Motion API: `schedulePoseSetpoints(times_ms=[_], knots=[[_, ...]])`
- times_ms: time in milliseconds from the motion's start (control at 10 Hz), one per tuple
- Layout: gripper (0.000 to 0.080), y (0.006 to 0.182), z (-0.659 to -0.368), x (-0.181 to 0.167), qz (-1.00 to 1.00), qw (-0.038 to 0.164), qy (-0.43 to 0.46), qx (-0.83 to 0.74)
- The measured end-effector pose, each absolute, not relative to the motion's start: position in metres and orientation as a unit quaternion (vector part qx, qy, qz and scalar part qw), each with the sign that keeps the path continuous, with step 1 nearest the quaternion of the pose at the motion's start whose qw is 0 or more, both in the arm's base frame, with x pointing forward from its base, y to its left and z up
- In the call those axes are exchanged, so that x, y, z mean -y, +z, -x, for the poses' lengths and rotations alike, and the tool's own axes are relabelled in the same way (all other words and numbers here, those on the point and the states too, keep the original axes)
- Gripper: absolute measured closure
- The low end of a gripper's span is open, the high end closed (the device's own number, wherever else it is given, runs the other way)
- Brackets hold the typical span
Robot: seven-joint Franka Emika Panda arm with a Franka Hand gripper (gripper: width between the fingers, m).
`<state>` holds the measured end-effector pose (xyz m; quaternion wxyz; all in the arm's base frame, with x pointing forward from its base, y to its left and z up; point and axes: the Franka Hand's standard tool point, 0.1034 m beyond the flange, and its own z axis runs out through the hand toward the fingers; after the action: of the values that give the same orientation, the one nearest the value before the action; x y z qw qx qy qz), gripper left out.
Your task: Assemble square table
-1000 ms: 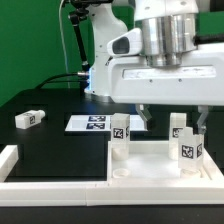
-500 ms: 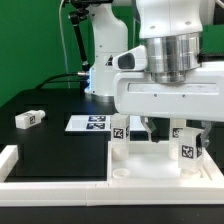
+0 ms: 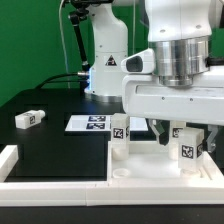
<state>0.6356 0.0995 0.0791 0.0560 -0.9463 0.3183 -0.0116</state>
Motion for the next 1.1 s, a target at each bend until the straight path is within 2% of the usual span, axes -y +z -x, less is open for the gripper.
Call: schedulePoseSetpoints(times_ms=[100, 200, 300, 800, 1000, 1100], knots=[[0.0433, 0.079, -0.636, -0.099, 0.944, 0.056, -0.011, -0.325], [0.0433, 0.079, -0.636, -0.099, 0.942, 0.057, -0.011, -0.332], [0.0509, 0.079, -0.636, -0.100, 0.923, 0.057, -0.008, -0.379], [0.0509, 0.077, -0.632, -0.100, 0.821, 0.058, 0.007, -0.568], [0.0509, 0.076, -0.625, -0.106, 0.683, 0.087, 0.008, -0.725], [0.0509, 0.077, -0.625, -0.113, 0.653, 0.089, 0.010, -0.752]])
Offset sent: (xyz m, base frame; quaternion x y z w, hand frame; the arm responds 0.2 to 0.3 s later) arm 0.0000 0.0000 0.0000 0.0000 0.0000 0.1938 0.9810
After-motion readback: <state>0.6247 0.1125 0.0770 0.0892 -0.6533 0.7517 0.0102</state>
